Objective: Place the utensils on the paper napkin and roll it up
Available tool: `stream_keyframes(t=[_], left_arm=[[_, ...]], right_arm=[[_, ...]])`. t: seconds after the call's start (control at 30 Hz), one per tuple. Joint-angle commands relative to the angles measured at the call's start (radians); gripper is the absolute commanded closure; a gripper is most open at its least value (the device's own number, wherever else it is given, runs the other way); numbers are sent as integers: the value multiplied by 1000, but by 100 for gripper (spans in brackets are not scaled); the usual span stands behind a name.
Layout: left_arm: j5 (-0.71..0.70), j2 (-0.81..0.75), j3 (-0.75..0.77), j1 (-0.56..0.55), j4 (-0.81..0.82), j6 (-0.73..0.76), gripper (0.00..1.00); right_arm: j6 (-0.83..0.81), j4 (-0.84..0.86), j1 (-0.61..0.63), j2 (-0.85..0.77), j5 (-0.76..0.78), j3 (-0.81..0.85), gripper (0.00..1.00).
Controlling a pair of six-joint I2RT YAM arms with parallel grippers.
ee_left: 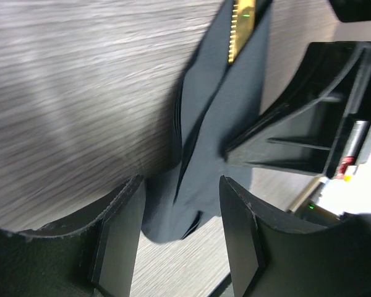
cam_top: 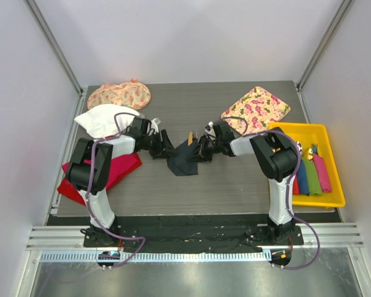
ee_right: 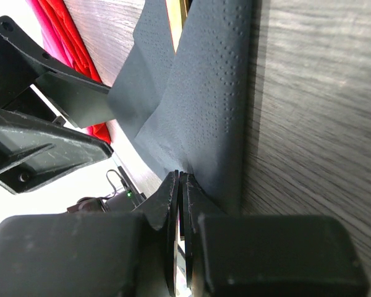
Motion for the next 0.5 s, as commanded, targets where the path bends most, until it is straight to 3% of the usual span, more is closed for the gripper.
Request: stream_keyframes(t=[0.0, 0.27, 0.47], left_arm=[[24, 78, -5, -16, 53, -33, 43], [121, 122, 5, -17, 256, -71, 38], [162, 191, 39, -19, 306, -67, 35]], right_arm=[[-42, -73, -6, 47, 94, 4, 92], [-45, -77, -8, 53, 95, 10, 93], [-45, -77, -6, 57, 94, 10, 93]])
